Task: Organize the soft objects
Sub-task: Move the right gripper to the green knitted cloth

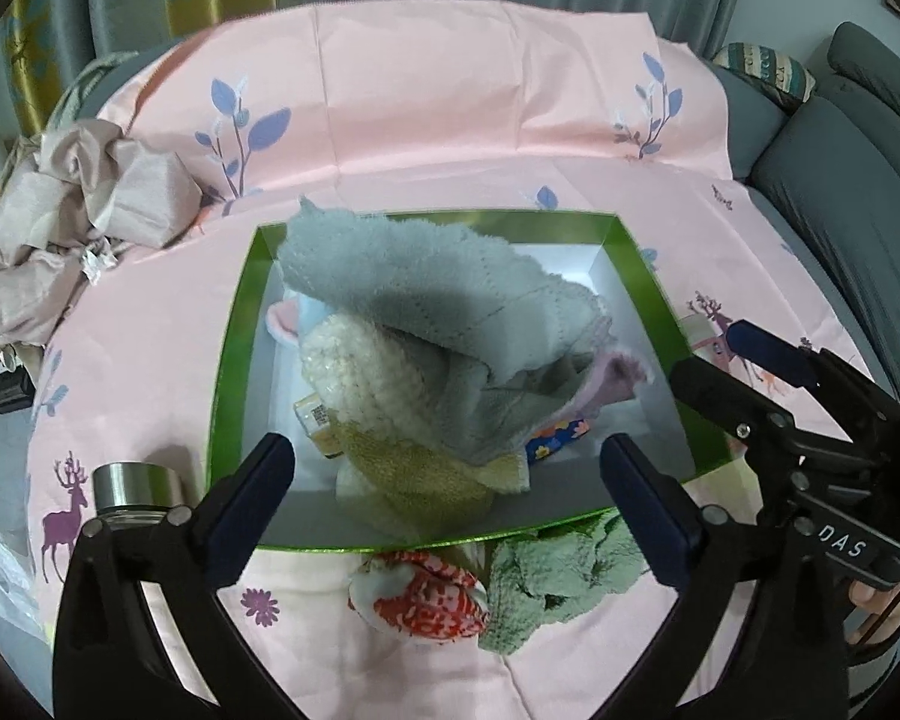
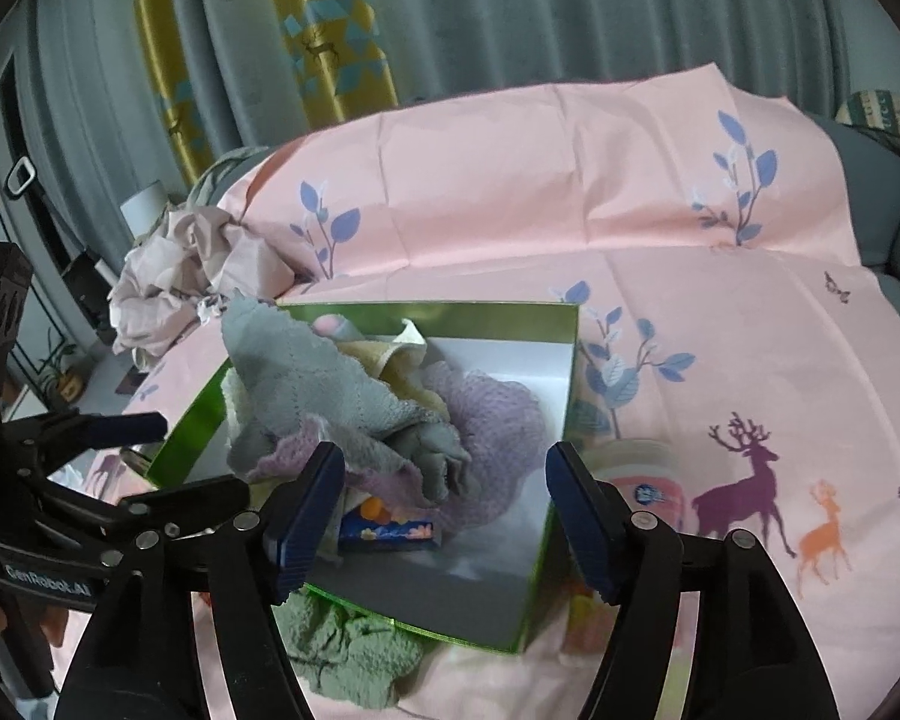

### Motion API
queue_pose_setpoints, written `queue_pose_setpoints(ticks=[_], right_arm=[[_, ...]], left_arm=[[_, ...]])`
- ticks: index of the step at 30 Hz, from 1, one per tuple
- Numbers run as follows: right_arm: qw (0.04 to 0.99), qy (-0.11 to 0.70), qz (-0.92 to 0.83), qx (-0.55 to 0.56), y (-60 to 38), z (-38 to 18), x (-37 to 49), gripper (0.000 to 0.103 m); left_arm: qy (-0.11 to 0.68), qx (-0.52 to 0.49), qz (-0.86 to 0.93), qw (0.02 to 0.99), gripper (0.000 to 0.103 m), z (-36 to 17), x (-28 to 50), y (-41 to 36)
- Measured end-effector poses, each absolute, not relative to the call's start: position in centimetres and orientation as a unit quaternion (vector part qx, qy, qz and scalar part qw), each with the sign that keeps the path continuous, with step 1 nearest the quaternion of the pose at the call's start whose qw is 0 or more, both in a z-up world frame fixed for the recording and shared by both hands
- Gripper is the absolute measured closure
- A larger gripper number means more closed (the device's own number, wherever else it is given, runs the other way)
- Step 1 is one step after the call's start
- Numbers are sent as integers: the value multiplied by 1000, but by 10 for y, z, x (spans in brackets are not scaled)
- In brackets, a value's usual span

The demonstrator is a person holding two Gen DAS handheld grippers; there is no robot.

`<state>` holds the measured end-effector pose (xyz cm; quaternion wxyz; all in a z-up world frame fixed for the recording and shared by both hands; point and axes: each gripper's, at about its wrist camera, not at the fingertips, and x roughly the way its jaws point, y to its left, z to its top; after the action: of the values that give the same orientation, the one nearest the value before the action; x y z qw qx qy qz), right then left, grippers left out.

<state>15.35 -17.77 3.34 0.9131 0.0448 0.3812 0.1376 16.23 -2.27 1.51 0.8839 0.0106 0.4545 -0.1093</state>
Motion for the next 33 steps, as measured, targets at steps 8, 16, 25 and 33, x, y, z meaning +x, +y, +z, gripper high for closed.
queue_pose_setpoints(ticks=[8,16,25,33], right_arm=[[917,370,138,50,-186,48,128,32],[922,356,147,40,-185,60,93,32],[919,365,146,23,-178,60,62,32],[912,381,153,10,-167,52,49,32]], left_arm=[[439,-8,-114,891,1,32,141,-20],[440,-57,-133,886,1,32,107,-10],[441,-101,-141,880,1,24,68,7],[463,-121,-136,868,1,1,53,18]])
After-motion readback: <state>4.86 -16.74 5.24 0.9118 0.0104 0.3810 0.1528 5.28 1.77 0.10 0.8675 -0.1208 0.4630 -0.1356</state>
